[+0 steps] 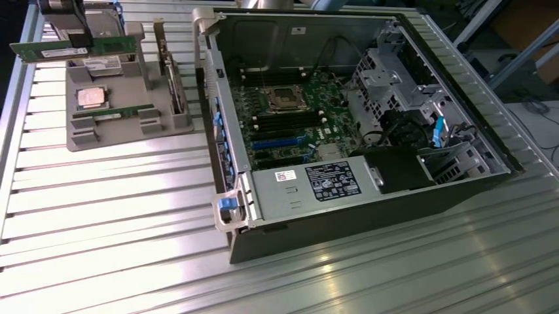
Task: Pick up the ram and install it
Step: 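Pick up the ram and move it above insertion slot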
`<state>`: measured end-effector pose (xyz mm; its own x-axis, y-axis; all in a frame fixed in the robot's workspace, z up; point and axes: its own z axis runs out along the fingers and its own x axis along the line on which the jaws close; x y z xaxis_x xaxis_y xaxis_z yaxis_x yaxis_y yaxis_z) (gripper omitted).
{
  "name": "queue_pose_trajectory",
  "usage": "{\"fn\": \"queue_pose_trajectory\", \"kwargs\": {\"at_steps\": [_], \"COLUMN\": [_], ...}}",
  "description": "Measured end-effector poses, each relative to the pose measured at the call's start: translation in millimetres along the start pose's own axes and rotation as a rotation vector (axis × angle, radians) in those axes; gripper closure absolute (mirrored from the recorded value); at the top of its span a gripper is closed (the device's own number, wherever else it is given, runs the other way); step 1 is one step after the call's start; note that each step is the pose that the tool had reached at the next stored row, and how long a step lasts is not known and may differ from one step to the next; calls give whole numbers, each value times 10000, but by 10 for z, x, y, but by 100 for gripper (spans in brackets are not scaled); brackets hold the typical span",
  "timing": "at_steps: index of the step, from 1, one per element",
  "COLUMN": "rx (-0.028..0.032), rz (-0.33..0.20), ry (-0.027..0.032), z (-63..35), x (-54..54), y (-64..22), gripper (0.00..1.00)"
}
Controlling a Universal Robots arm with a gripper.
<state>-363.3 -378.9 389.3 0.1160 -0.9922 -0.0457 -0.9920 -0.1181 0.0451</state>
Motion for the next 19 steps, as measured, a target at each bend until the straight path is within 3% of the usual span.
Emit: {"fn": "queue_pose_trajectory", "kwargs": {"at_steps": [2,8,19], "rx": [0,0,-1], "rz": [0,-1,0], "ry": [1,0,8], "z": [-64,-73,-82], "x": [-3,0,21], "y": [3,-24,-200], "gripper": [88,88,88]}}
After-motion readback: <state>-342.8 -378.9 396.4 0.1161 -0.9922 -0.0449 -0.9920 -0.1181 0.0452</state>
